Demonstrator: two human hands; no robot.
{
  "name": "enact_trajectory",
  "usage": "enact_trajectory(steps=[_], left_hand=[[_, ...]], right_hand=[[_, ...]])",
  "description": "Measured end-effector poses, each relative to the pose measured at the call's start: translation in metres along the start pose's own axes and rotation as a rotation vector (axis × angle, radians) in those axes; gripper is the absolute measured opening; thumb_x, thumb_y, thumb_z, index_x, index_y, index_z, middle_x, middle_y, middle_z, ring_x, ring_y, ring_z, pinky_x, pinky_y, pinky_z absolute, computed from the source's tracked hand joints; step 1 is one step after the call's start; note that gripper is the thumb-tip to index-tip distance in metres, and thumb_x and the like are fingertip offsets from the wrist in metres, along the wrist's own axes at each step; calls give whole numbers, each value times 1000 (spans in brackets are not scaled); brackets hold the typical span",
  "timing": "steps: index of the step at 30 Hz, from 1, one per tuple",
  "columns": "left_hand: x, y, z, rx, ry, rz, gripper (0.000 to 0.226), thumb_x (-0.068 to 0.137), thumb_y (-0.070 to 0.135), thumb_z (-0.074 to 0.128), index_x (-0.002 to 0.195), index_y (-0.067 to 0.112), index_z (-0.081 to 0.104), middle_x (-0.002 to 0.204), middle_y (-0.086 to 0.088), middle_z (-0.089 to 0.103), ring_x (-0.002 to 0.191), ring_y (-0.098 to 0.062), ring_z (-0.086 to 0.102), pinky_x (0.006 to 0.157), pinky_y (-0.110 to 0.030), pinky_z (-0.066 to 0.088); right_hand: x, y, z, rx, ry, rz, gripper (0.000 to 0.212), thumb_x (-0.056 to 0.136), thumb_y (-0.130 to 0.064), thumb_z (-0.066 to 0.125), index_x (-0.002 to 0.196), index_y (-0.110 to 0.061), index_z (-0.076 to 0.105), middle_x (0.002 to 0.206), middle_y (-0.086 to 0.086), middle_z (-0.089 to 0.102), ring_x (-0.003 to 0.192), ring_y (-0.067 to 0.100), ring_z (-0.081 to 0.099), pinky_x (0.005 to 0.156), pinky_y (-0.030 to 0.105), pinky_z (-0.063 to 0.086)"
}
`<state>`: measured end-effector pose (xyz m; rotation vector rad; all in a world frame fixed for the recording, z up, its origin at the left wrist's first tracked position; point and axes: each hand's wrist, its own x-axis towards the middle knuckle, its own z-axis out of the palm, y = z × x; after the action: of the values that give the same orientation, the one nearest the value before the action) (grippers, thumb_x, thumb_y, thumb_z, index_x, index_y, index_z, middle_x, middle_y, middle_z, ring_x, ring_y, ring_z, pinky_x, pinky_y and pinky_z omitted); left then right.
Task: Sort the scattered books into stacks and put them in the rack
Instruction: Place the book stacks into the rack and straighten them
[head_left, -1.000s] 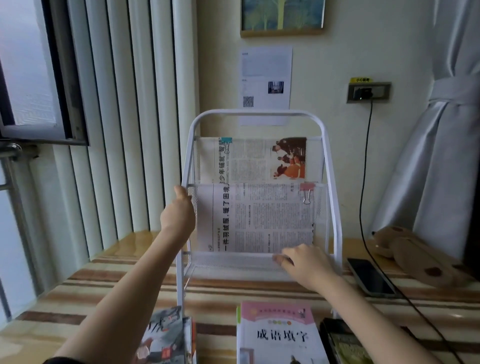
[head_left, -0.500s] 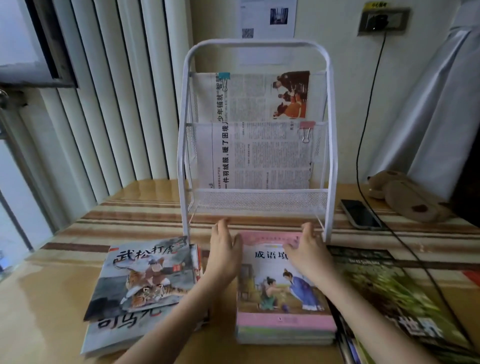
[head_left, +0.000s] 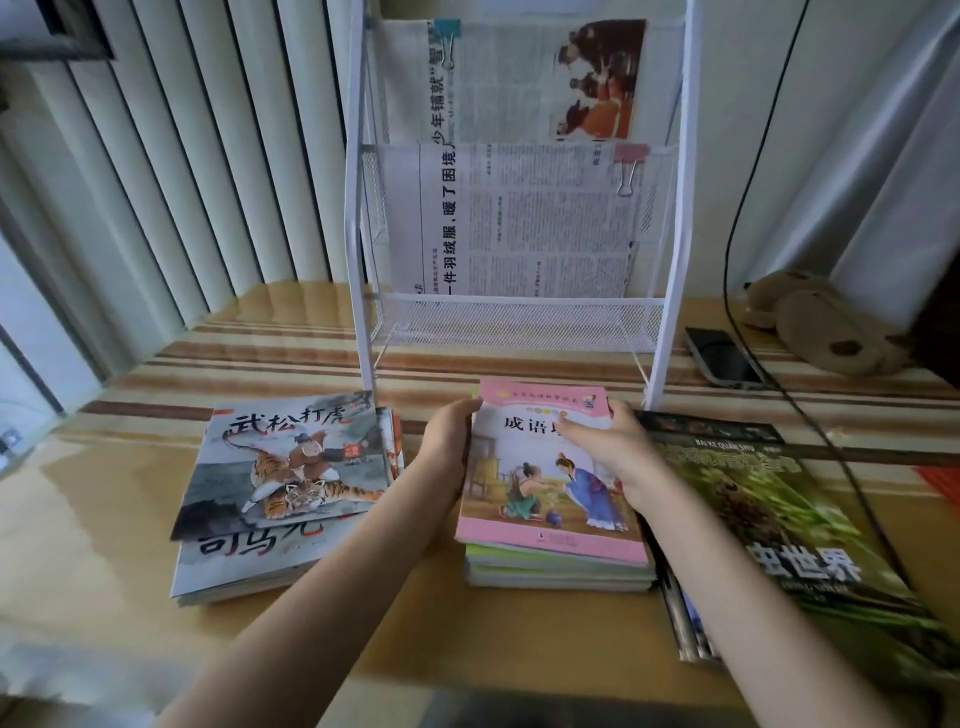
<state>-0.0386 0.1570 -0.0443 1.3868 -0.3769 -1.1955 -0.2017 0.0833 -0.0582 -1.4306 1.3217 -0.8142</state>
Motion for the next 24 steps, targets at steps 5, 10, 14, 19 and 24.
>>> enact_trajectory(steps=[5,10,14,19,24], left_hand=[[-4,8,2,-85,-109,-1,32,86,33,63,104,6,62,78,-8,66,49,-17,64,44,-21,49],[-12,18,11,358,-12,224,44,75,42,75,90,3,60,64,-6,60,41,-7,53,42,-16,42],[-31,38,11,295,-21,574,65,64,45,81,107,9,47,106,-13,65,90,-25,69,73,-43,59],[-57,66,4,375,-228,875,54,78,22,76,117,9,40,101,-2,65,89,-8,68,71,-26,57],[-37,52,-19,338,-198,777,95,59,56,79,136,30,31,123,1,61,112,-14,60,99,-43,47]], right_hand=[[-7,-7,-10,169,-43,-16,51,78,-11,75,122,-12,48,109,0,62,86,10,60,70,24,49],[-18,-16,-10,243,-99,-138,46,81,-10,71,123,-11,52,109,-2,64,88,1,59,59,8,45],[-31,-38,-16,347,-105,-337,56,81,-13,71,130,-19,44,116,-10,61,101,-5,59,69,8,49],[-28,-61,-17,414,-141,-499,100,55,-59,81,135,-18,36,123,-2,59,120,12,52,100,34,46],[-23,-57,-2,251,-216,-489,104,42,-74,75,128,-24,48,118,-9,63,108,0,57,87,21,45]])
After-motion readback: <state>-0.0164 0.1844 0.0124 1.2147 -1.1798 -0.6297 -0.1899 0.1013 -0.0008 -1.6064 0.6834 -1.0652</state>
